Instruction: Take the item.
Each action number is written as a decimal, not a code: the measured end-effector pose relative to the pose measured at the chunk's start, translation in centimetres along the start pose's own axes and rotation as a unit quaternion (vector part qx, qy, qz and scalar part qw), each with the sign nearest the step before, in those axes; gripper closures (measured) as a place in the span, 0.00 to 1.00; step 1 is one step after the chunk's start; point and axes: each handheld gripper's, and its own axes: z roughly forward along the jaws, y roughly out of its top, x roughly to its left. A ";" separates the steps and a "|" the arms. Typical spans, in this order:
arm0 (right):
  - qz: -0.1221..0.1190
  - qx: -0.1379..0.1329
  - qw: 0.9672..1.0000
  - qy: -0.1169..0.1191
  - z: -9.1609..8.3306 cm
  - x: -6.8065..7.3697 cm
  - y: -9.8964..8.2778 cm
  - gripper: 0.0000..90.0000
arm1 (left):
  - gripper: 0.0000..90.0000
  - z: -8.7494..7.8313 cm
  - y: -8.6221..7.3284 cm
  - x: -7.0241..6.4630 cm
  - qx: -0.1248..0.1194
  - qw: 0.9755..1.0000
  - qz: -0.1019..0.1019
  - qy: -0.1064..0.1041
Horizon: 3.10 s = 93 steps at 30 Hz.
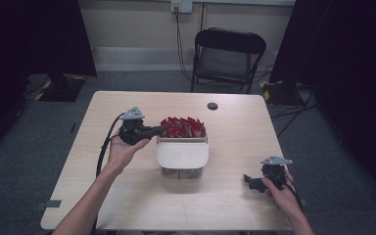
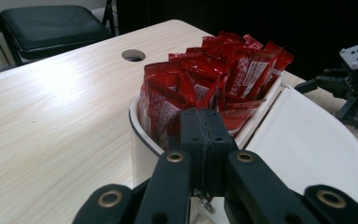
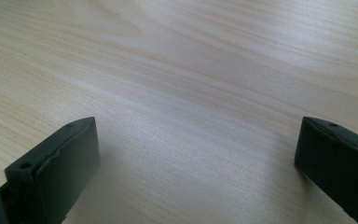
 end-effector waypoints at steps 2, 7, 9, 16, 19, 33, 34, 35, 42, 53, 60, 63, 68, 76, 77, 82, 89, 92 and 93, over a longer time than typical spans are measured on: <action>0.000 0.000 1.000 0.000 0.0 0.0 0.0 0.00 | 0.99 -0.2 0.1 0.1 -0.001 1.000 0.004 -0.001; 0.000 0.000 1.000 0.000 0.0 0.0 0.0 0.00 | 0.99 -0.2 0.1 0.1 -0.001 1.000 0.003 -0.003; 0.000 0.000 1.000 0.000 0.0 0.0 0.0 0.00 | 1.00 -0.2 0.1 0.0 0.000 1.000 0.003 -0.003; 0.000 0.000 1.000 0.000 0.0 0.0 0.0 0.00 | 1.00 -0.6 0.3 0.2 -0.017 1.000 -0.008 -0.007; 0.000 0.000 1.000 0.000 0.0 0.0 0.0 0.00 | 1.00 -0.9 0.4 0.2 -0.020 1.000 -0.008 -0.006; 0.000 0.000 1.000 0.000 0.0 0.0 0.0 0.00 | 1.00 -2.0 1.4 -0.2 -0.043 0.999 -0.002 -0.006; 0.000 0.000 1.000 0.000 0.0 0.0 0.0 0.00 | 1.00 -2.0 1.4 -0.1 -0.045 0.999 -0.003 -0.007; 0.000 0.000 1.000 0.000 0.0 0.0 0.0 0.00 | 1.00 -2.1 1.5 -0.1 -0.046 0.999 -0.003 -0.006; 0.000 0.000 1.000 0.000 0.0 0.0 0.0 0.00 | 1.00 -2.8 1.9 -0.2 -0.059 0.998 -0.002 -0.008; 0.000 0.000 1.000 0.000 0.0 0.0 0.0 0.00 | 1.00 -3.2 2.3 -0.4 -0.065 0.998 -0.002 -0.005; 0.000 0.000 1.000 0.000 0.0 0.0 0.0 0.00 | 1.00 -3.8 2.9 -0.9 -0.074 0.997 0.008 -0.005; 0.000 0.000 1.000 0.000 0.0 0.0 0.0 0.00 | 1.00 -3.8 3.1 -1.2 -0.072 0.997 0.014 -0.006; 0.000 0.000 1.000 0.000 0.0 0.0 0.0 0.00 | 1.00 -4.0 3.3 -1.3 -0.076 0.997 0.012 -0.011; 0.000 0.000 1.000 0.000 0.0 0.0 0.0 0.00 | 1.00 -4.7 3.8 -1.5 -0.083 0.996 0.019 -0.007; 0.000 0.000 1.000 0.000 0.0 0.0 0.0 0.00 | 1.00 -4.8 3.9 -1.5 -0.084 0.996 0.019 -0.009; 0.000 0.000 1.000 0.000 0.0 0.0 0.0 0.00 | 1.00 -5.3 4.2 -1.4 -0.095 0.995 0.014 -0.004; 0.000 0.000 1.000 0.000 0.0 0.0 0.0 0.00 | 1.00 -5.7 4.5 -1.5 -0.097 0.995 0.016 -0.003; 0.000 0.000 1.000 0.000 0.0 0.0 0.0 0.00 | 1.00 -6.0 4.8 -1.4 -0.101 0.995 0.018 -0.002; 0.000 0.000 1.000 0.000 0.0 0.0 0.0 0.00 | 1.00 -6.1 4.9 -1.4 -0.100 0.995 0.020 -0.003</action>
